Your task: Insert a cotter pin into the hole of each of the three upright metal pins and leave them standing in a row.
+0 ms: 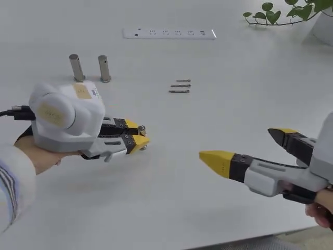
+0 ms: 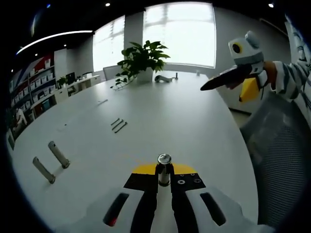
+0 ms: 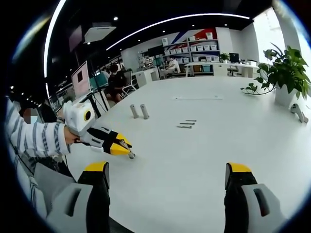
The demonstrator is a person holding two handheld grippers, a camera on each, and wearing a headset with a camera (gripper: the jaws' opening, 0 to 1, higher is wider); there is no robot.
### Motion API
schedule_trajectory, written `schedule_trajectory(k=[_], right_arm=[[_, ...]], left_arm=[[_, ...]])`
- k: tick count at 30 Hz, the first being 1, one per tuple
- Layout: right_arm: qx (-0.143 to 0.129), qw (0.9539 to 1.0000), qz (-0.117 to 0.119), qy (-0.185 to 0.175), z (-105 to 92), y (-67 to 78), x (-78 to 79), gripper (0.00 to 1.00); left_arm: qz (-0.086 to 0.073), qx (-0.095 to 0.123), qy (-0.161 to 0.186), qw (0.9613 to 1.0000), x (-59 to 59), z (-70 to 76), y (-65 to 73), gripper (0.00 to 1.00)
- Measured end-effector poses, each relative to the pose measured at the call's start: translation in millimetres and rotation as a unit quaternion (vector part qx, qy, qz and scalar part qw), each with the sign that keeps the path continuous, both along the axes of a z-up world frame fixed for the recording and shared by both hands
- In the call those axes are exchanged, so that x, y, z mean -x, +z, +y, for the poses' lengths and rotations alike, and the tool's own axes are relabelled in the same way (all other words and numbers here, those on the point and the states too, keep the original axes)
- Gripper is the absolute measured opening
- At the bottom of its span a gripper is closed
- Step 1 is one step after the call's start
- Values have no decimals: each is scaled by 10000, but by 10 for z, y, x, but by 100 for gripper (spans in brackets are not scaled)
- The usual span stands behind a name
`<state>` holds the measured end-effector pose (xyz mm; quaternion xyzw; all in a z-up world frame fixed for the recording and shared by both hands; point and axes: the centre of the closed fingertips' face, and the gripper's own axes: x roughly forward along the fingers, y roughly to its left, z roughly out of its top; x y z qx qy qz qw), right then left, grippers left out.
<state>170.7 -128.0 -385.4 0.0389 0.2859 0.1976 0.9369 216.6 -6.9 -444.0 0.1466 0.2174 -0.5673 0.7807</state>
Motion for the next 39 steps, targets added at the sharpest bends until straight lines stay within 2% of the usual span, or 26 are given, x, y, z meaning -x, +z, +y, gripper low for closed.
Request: schedule_trajectory(k=[7, 12, 17, 19, 27, 32, 39], right_arm=[[12, 10000, 44, 28, 8, -18, 24, 98], [27, 10000, 47, 29, 5, -19, 25, 98], [95, 10000, 18, 25, -10, -9, 18, 98], [187, 9998, -74, -17, -40, 7, 0, 98], [153, 9997, -135, -121, -75, 24, -17, 98], [248, 9996, -121, -42, -61, 12, -6, 98], [220, 9997, -118, 17, -14, 14, 1, 97]], left_arm=[[50, -90, -44, 9999, 47, -21, -70, 5], [23, -109, -71, 9999, 62, -36, -94, 5], [48, -132, -67, 9999, 71, -47, -124, 5], [41, -137, -72, 9999, 76, -50, -132, 5], [45, -78, -26, 10000, 76, -59, -127, 5], [54, -47, 22, 10000, 76, -56, -127, 5], [38, -74, 41, 10000, 78, -58, -119, 6]])
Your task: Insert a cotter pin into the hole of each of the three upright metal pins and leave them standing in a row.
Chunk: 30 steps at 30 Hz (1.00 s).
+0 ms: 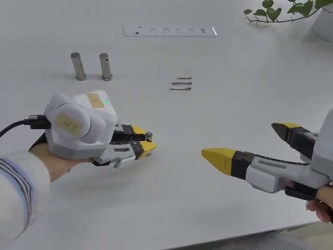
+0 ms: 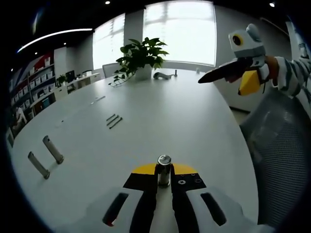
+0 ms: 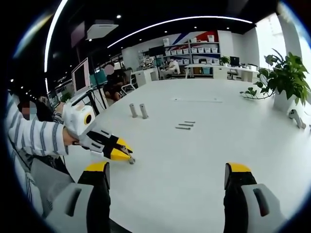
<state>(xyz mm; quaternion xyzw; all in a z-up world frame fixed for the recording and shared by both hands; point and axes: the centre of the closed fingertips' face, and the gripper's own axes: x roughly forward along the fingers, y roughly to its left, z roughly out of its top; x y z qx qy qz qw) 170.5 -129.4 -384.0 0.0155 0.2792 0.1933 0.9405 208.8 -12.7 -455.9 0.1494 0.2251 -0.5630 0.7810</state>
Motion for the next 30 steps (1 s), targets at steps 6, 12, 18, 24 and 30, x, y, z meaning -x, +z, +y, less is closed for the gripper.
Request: schedule_trajectory(k=[6, 12, 18, 24, 30], right_arm=[[-28, 10000, -22, -3, 11, 23, 7, 97], [-40, 10000, -64, -5, 5, 54, 6, 96], [-60, 10000, -60, -26, -9, 50, 14, 96], [-51, 10000, -57, -19, -33, 53, 25, 96], [-37, 10000, -60, -13, -61, 73, 18, 95]], left_arm=[[-38, -27, -24, 10000, 17, 5, 20, 17], [120, 94, 31, 9999, 72, 39, 107, 34], [56, 275, 32, 9996, 157, 126, 255, 54], [89, 589, 388, 9975, 151, 256, 421, 71], [76, 858, 843, 9927, 122, 406, 555, 88]])
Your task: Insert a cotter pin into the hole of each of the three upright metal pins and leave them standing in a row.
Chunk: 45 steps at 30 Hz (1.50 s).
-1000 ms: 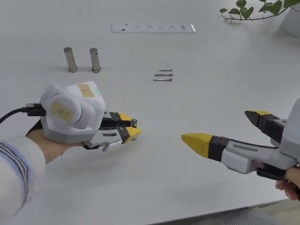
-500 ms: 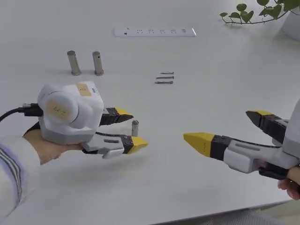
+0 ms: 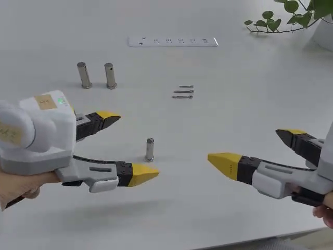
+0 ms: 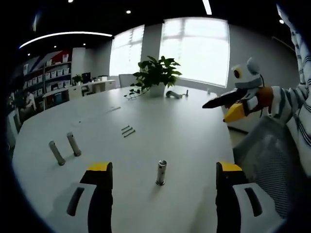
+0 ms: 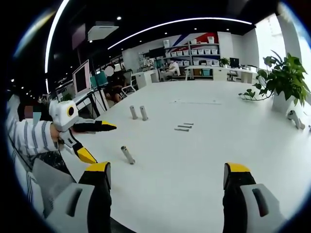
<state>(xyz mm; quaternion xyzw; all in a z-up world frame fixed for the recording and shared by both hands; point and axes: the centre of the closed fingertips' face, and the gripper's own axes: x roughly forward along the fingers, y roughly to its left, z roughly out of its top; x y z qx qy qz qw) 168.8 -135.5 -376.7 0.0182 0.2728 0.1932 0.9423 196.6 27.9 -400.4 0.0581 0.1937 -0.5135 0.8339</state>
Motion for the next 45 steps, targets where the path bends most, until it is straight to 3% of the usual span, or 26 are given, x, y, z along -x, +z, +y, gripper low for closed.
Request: schedule_trajectory(k=[2, 6, 11, 20, 25, 29, 33, 41, 43, 45], right_arm=[[0, 10000, -14, 2, -10, 12, -9, 95], [-2, 10000, -21, 22, -21, 24, -28, 95], [-16, 10000, -14, 52, -22, 24, -30, 95], [-34, 10000, -38, 50, -83, 39, -81, 94], [-30, 10000, -70, 34, -156, 77, -151, 93], [-1, 9999, -103, 33, -195, 109, -221, 92], [62, 9999, -131, 84, -214, 149, -322, 92], [489, 9969, -261, 555, -216, 278, -610, 89], [523, 9964, -238, 620, -206, 291, -663, 89], [841, 9925, 20, 884, -217, 235, -707, 88]], left_arm=[[-146, 186, 278, 9993, -48, 52, 85, 99], [26, 372, 736, 9966, -52, 196, 157, 99], [-78, 533, 1137, 9921, -68, 332, 304, 99], [-147, 335, 1790, 9832, -36, 620, 295, 99], [-78, 583, 2223, 9732, -33, 766, 358, 99], [-10, 616, 2360, 9698, -19, 819, 350, 99], [181, 585, 2420, 9683, 22, 839, 293, 99], [324, 579, 2478, 9665, 136, 828, 223, 99], [392, 598, 2480, 9661, 155, 820, 211, 99], [419, 617, 2518, 9649, 173, 819, 205, 99]])
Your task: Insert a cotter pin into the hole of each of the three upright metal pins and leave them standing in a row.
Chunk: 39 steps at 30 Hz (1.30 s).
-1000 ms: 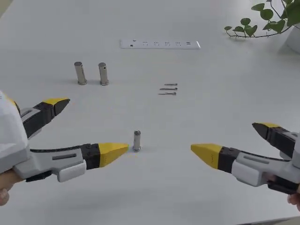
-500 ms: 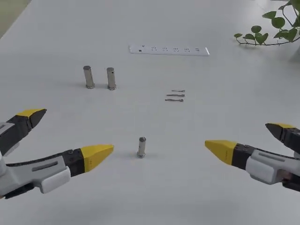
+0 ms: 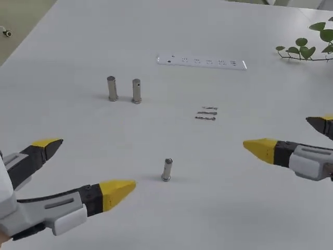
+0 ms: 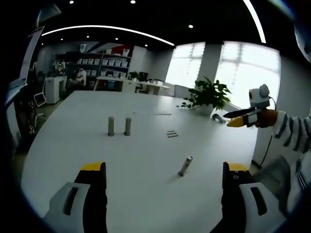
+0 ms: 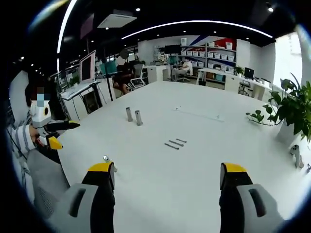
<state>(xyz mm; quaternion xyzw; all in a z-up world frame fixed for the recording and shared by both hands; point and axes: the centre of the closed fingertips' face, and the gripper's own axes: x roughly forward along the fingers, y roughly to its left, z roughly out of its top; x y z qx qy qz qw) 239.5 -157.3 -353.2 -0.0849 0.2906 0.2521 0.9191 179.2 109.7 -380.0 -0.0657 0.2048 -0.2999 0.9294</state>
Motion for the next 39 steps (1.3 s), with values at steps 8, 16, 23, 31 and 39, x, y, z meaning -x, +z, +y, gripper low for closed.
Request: schedule_trajectory(k=[8, 16, 23, 31, 39], right_arm=[[423, 9970, 301, 573, 83, -57, -205, 83], [1143, 9848, 609, 1157, 5, -154, -412, 80], [1250, 9815, 742, 1246, -154, -165, -768, 78], [1124, 9826, 917, 1158, -187, -137, -1000, 77], [1268, 9790, 1075, 1182, -294, -249, -1380, 75]], left_arm=[[44, -109, -19, 9999, 54, -30, -58, 99], [29, -15, -41, 10000, 92, -82, -22, 99], [66, 64, -80, 9999, 116, -137, -41, 99], [125, 65, -113, 9998, 122, -154, -70, 99], [162, 93, -60, 9998, 128, -137, -69, 99]])
